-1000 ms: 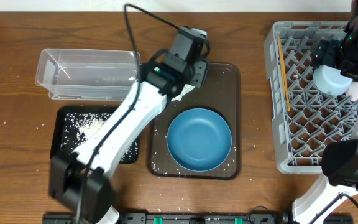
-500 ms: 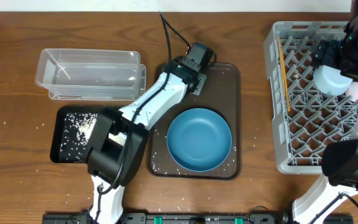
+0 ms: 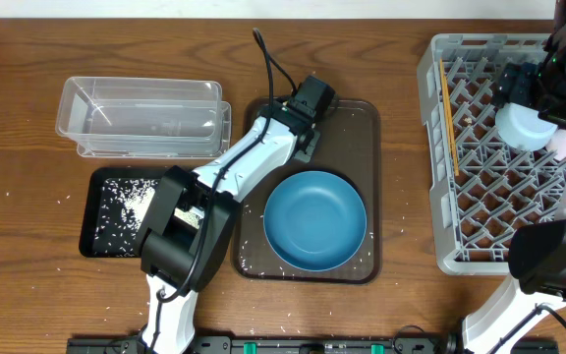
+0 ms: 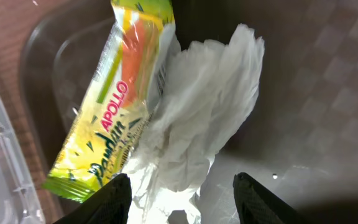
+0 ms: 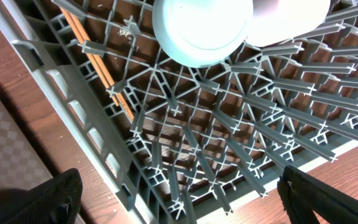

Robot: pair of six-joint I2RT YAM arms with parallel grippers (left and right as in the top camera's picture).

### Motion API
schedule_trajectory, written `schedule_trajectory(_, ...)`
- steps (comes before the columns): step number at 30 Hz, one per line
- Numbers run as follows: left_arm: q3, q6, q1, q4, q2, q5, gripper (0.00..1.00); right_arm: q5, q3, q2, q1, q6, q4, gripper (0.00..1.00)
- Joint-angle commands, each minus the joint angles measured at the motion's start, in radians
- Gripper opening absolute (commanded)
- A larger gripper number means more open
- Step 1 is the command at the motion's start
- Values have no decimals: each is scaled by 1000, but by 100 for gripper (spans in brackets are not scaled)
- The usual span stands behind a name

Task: Sort waste into correct bins and load items into the dishwasher rack
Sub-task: 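Grasp the white tissue on the brown tray with the left gripper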

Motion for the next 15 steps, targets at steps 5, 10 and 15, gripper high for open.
schedule_trajectory(5, -27, -13, 3, 30, 14, -5, 52, 0, -2, 0, -1, 13, -1, 99)
schedule_trajectory(10, -28, -14, 3, 54, 23, -4, 51, 0, -2, 0, -1, 13, -1, 99)
schedule_trajectory(15, -29, -18, 3, 56, 44, 22, 51, 0, -2, 0, -1, 13, -1, 99)
